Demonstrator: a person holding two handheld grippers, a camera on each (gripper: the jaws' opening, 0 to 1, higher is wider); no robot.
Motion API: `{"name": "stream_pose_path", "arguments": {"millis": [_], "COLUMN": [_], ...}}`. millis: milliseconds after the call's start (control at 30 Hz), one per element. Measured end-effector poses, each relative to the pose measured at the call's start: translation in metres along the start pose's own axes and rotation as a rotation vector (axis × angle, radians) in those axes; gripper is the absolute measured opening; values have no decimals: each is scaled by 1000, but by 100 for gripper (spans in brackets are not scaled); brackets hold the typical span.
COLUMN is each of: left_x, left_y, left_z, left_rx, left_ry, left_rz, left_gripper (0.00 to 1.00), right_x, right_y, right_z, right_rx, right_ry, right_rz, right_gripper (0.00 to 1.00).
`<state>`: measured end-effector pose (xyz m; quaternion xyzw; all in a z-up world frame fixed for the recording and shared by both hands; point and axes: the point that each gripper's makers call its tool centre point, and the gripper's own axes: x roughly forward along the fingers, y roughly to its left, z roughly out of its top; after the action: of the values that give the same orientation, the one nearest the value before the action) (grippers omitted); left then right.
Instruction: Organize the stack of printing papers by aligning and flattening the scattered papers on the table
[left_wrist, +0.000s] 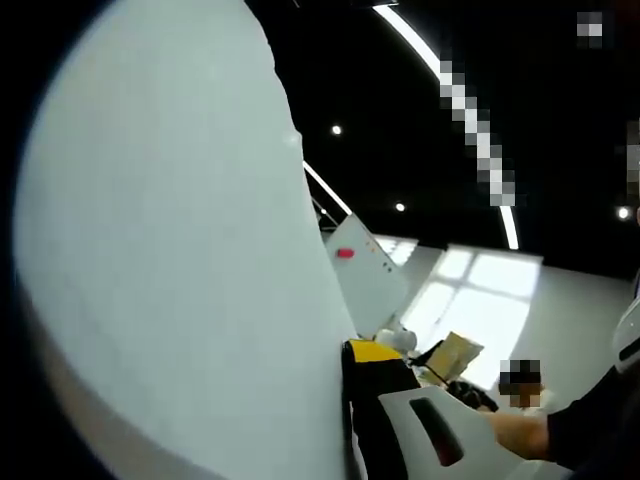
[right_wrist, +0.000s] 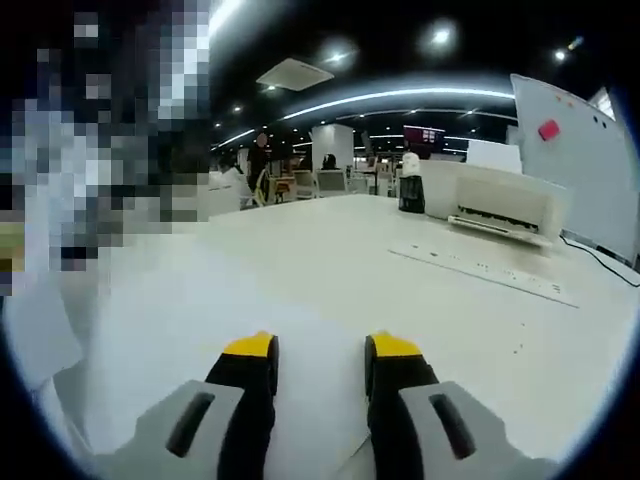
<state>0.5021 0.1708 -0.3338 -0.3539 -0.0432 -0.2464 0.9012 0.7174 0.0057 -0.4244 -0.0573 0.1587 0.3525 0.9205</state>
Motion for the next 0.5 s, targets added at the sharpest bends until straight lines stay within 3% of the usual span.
{"name": "stream_pose_path", "arguments": {"millis": [167,300,500], "left_x": [0,-1,-1], "left_y": [0,0,-1], "left_z": [0,0,1], "left_rx": [-2,-5,-3], "left_ry": [0,0,-3], "left_rz": [-1,-3,-6], "left_gripper": [7,7,7], "right_x": [1,5,6], "right_y": [-9,-19,-19], "right_z": [0,0,1], "right_rx": [11,26,24], "right_ry": [-6,-5,-10], "right_rz": [-51,-91,-87], "right_gripper": [49,79,80]}}
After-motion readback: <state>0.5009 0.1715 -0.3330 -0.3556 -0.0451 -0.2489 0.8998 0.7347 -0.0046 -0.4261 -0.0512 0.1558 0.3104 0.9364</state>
